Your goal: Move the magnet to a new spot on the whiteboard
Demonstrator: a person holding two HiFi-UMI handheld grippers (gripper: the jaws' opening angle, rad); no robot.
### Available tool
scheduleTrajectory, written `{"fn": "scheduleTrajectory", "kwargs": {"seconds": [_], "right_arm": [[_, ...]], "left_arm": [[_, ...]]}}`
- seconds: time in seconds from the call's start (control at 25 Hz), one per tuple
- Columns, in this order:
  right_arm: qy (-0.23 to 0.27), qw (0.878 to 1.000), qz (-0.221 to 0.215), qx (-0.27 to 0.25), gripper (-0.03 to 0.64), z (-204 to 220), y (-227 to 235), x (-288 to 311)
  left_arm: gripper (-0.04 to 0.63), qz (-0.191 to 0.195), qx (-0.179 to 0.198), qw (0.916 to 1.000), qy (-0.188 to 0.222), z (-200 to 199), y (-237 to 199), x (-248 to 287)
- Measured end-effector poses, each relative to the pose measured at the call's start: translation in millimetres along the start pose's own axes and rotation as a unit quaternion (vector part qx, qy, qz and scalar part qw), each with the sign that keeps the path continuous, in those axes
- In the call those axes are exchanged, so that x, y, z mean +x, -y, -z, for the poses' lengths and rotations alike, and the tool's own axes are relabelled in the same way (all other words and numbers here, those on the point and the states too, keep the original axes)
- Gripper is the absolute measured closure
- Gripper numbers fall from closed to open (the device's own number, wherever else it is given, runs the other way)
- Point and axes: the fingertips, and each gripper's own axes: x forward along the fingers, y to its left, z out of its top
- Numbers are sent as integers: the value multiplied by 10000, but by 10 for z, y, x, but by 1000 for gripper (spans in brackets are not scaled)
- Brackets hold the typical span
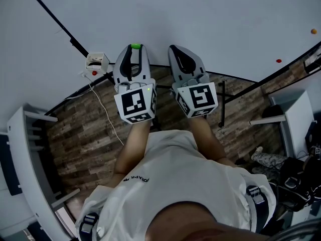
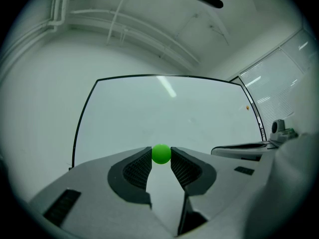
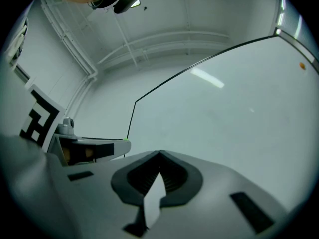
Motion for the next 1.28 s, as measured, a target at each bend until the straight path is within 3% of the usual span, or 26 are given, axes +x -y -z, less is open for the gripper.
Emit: {"fn": "scheduleTrajectory", "kwargs": {"seconds": [0.32, 1.28], "right_arm": [[1, 10000, 26, 1, 614, 7, 28, 13], [-56, 9999, 92, -9, 614, 76, 106, 99]], "left_arm": [[474, 25, 196, 9998, 3, -61, -27, 121], [475, 95, 251, 9996, 46, -223, -209, 678]]}}
